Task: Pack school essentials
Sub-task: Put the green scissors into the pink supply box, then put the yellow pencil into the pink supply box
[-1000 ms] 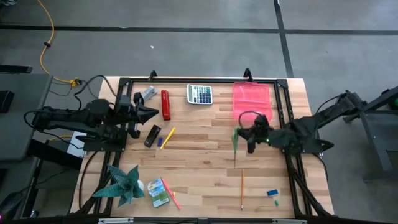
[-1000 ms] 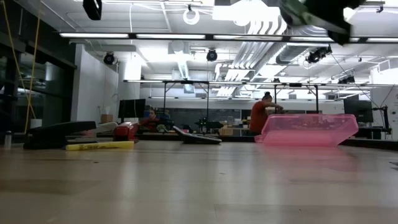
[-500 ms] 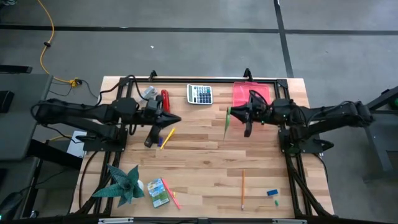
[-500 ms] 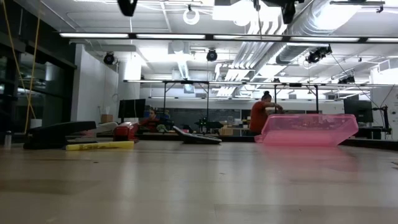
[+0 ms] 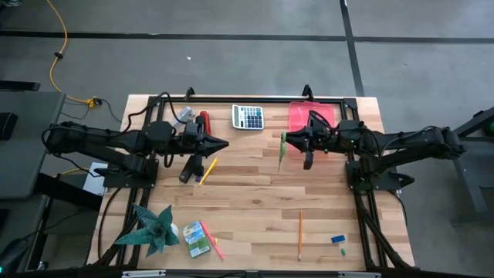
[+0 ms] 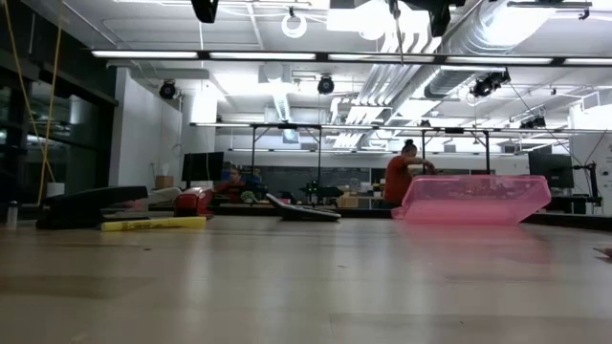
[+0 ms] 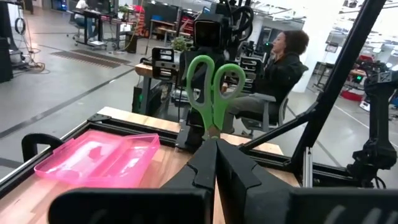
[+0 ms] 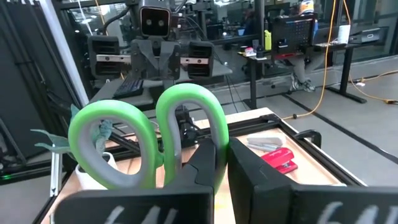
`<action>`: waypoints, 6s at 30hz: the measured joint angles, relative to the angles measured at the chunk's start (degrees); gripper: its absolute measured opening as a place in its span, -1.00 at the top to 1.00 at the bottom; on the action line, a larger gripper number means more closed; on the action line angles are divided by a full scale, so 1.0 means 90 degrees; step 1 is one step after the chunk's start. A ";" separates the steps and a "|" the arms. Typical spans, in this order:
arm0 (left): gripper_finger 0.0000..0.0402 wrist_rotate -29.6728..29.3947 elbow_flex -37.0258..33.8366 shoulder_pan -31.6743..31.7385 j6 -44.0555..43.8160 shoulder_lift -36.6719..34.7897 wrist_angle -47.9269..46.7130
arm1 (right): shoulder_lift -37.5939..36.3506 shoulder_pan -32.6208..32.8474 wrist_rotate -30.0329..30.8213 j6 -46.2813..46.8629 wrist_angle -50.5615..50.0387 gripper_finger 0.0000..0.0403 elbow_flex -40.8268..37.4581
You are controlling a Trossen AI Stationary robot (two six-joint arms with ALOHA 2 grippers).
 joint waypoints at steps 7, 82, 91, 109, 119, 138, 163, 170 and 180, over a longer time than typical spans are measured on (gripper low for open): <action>1.00 0.0005 0.0000 0.0000 -0.0049 -0.0010 0.0005 | 0.0000 0.0000 0.0002 0.0000 0.0034 1.00 0.0001; 1.00 -0.0177 -0.0005 0.0000 0.0117 -0.0304 -0.0080 | 0.4838 -0.4244 -0.0770 -0.1479 -0.7112 0.60 0.2464; 1.00 -0.0139 -0.0005 0.0000 0.0117 -0.0305 -0.0167 | 0.3677 -0.4220 -0.1270 -0.1354 -0.7026 0.39 0.2464; 1.00 0.0164 -0.0458 -0.0002 0.0055 -0.0870 -0.0095 | -0.0146 -0.0879 -0.1430 0.0952 -0.0048 0.38 -0.0352; 1.00 0.0065 -0.0867 0.0000 0.0165 -0.0872 0.0580 | -0.0182 -0.0011 -0.1239 0.0489 -0.0090 0.38 -0.0261; 0.99 0.0180 -0.0867 -0.0001 0.0168 -0.0872 0.0379 | -0.0177 0.0134 -0.1287 0.0386 -0.0058 0.79 -0.0261; 1.00 0.0354 -0.0865 -0.0005 0.0259 -0.0870 0.0325 | -0.0064 0.0260 -0.1025 0.2030 -0.1197 0.50 -0.0108; 1.00 0.0177 -0.0860 0.0000 0.0088 -0.0870 0.0062 | 0.0932 0.1596 -0.1143 0.4075 -0.4932 0.37 0.0826; 1.00 0.0075 -0.0860 0.0000 -0.0075 -0.0870 -0.0301 | 0.2637 0.3408 -0.1022 0.9818 -0.5325 0.35 0.1036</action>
